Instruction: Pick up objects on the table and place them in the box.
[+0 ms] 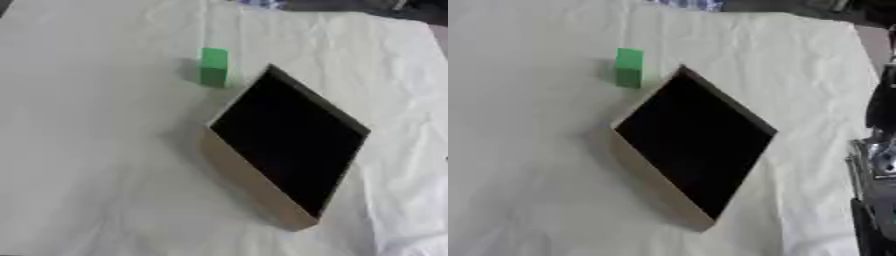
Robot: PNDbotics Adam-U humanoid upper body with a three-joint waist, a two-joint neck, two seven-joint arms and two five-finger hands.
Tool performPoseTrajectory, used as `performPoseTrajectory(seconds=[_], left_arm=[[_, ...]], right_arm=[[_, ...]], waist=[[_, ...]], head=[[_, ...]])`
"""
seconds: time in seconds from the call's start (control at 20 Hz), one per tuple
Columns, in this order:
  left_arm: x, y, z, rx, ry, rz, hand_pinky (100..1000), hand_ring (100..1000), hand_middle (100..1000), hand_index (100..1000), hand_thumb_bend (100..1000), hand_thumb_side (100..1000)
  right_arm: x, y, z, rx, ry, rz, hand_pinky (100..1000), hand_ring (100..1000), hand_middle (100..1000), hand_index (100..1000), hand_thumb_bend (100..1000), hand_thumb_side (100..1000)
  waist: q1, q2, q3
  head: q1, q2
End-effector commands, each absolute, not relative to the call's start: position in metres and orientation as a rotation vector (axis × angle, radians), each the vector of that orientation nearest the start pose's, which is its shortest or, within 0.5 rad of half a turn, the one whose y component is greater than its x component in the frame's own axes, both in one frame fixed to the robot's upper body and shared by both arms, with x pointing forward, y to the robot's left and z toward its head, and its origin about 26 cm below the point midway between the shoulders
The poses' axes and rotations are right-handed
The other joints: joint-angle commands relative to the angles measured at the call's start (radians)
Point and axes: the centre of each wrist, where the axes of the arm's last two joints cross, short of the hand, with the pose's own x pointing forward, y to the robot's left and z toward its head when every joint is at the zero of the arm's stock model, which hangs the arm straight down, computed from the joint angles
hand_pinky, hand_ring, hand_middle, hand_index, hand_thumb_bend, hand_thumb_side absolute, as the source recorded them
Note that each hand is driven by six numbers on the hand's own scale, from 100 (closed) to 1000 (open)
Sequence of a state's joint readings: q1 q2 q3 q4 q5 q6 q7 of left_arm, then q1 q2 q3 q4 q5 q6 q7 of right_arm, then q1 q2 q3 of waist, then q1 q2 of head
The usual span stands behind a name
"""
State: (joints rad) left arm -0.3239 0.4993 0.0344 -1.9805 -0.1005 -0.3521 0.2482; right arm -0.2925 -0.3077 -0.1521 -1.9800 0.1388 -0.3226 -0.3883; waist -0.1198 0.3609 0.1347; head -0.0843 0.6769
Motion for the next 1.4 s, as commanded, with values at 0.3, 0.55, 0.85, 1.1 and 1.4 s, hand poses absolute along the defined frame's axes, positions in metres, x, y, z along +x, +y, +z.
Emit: performPoseTrajectory(seconds=[0.3, 0.55, 0.85, 1.1, 1.4], left_arm=[[0.3, 0.284, 0.286, -0.702, 3.251, 0.821, 603, 718, 702, 797, 164, 552], [0.298, 0.271, 0.32, -0.81, 3.139, 1.087, 612, 727, 712, 804, 160, 556], [0.293, 0.244, 0.352, -0.903, 2.996, 1.393, 629, 741, 727, 818, 168, 571], [0.292, 0.214, 0.372, -0.963, 2.869, 1.633, 645, 751, 739, 829, 183, 586], [0.329, 0.188, 0.384, -1.036, 2.754, 1.856, 662, 758, 747, 840, 193, 597]], right_arm=[[0.297, -0.3, 0.215, 0.735, 3.463, 0.087, 701, 669, 602, 829, 100, 804], [0.296, -0.3, 0.216, 0.734, 3.466, 0.071, 701, 669, 601, 829, 100, 803], [0.296, -0.299, 0.215, 0.721, 3.478, 0.04, 701, 668, 600, 829, 100, 803], [0.296, -0.298, 0.214, 0.708, 3.488, 0.01, 701, 667, 599, 829, 100, 805], [0.296, -0.298, 0.213, 0.702, 3.499, -0.013, 701, 666, 598, 829, 100, 807]], waist=[[0.016, -0.011, -0.011], [0.021, -0.014, -0.019], [0.024, -0.023, -0.033], [0.029, -0.029, -0.043], [0.036, -0.034, -0.053]], head=[[0.01, -0.001], [0.019, -0.002], [0.025, 0.0], [0.03, 0.004], [0.036, 0.005]])
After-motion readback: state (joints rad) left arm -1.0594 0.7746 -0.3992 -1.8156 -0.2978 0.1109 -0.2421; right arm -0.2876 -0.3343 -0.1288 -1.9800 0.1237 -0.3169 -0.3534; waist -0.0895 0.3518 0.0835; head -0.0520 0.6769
